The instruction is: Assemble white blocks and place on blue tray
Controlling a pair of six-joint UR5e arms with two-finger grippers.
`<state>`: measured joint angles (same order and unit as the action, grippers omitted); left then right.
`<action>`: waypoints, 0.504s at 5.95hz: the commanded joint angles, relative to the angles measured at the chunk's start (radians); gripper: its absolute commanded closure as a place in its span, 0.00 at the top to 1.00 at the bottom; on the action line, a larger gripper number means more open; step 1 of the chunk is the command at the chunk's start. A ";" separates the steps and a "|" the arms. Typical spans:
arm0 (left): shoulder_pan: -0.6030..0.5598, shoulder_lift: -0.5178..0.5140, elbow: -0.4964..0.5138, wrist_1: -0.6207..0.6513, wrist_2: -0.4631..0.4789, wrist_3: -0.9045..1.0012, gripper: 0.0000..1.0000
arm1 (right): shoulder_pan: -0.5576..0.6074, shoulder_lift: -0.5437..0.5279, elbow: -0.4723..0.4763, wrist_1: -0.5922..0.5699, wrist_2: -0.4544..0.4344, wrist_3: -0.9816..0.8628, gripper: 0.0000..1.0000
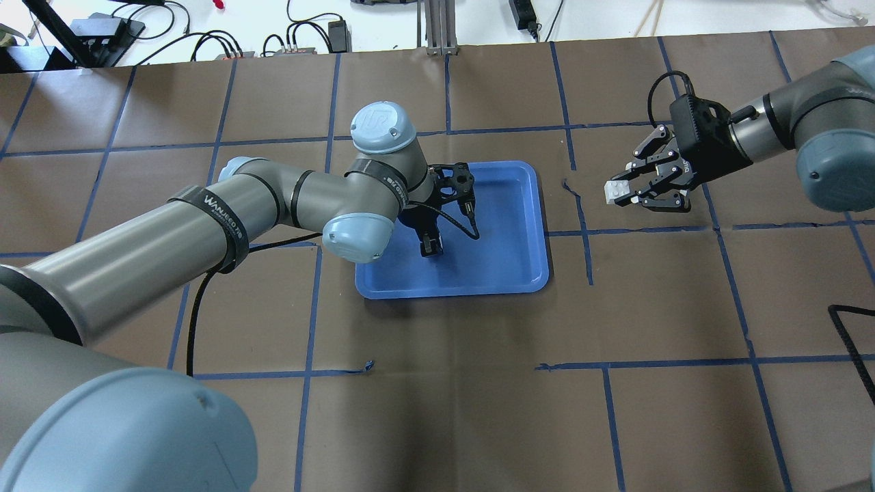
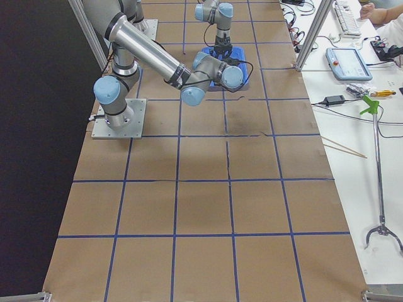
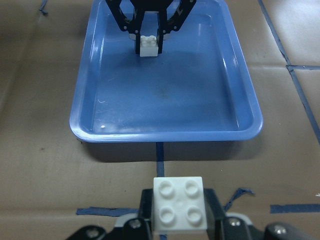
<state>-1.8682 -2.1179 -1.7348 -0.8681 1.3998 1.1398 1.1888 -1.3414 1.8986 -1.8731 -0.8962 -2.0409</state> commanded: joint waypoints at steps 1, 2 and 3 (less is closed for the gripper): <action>0.001 0.016 0.001 -0.006 -0.054 -0.002 0.90 | 0.002 -0.002 0.011 -0.001 0.003 -0.001 0.39; 0.001 0.033 0.014 -0.006 -0.054 -0.006 0.97 | 0.002 0.004 0.011 -0.001 0.003 -0.001 0.39; 0.007 0.085 0.026 -0.006 -0.045 -0.071 0.99 | 0.002 0.002 0.011 -0.009 0.003 -0.001 0.39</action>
<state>-1.8648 -2.0719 -1.7199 -0.8737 1.3516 1.1124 1.1902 -1.3397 1.9095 -1.8770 -0.8929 -2.0417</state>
